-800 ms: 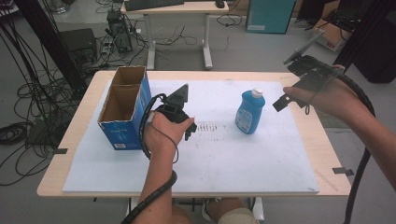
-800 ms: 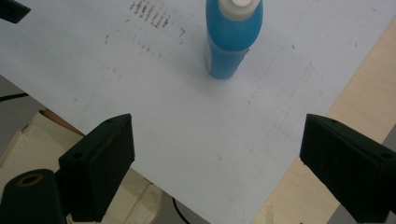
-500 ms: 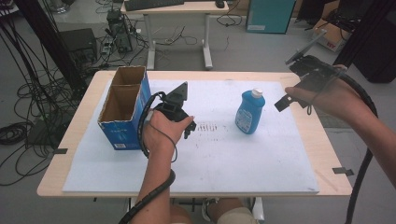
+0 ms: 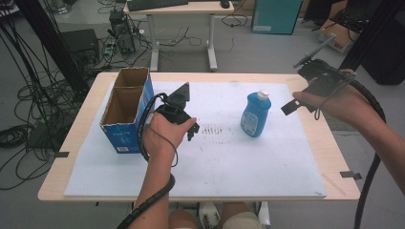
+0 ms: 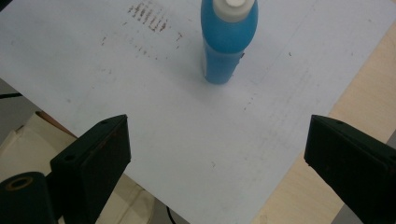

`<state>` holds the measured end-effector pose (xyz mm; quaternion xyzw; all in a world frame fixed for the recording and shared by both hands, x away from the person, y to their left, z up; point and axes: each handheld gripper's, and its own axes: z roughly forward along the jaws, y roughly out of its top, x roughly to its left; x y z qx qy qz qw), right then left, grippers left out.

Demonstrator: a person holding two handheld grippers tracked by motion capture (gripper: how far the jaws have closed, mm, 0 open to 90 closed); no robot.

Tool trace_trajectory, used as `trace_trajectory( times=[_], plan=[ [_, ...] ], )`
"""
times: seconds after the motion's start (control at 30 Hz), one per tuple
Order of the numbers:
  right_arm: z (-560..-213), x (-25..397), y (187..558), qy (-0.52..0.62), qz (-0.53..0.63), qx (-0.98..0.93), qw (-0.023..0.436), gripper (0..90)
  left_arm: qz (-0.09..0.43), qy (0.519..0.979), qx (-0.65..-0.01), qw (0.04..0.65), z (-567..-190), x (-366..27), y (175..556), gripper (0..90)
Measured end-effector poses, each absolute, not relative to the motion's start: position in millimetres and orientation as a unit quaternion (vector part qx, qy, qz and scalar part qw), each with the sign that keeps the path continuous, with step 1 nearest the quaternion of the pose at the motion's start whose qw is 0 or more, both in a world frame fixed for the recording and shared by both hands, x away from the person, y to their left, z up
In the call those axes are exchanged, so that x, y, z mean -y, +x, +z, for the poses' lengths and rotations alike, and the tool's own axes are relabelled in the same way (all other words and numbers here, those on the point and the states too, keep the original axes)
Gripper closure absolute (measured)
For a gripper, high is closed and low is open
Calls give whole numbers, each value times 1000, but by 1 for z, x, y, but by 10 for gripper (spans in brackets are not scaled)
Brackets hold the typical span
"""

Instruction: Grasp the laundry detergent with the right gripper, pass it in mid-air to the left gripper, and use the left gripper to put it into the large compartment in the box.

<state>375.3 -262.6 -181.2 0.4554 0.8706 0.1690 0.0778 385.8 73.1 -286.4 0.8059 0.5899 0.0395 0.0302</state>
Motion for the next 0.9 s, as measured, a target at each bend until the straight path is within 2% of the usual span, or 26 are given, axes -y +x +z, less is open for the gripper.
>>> trace_trajectory(
  times=[0.9],
  plan=[
    [-232,294,366,414,249,-865,134,45,52,831,-552,47,-275,-66,373,69]
  ],
)
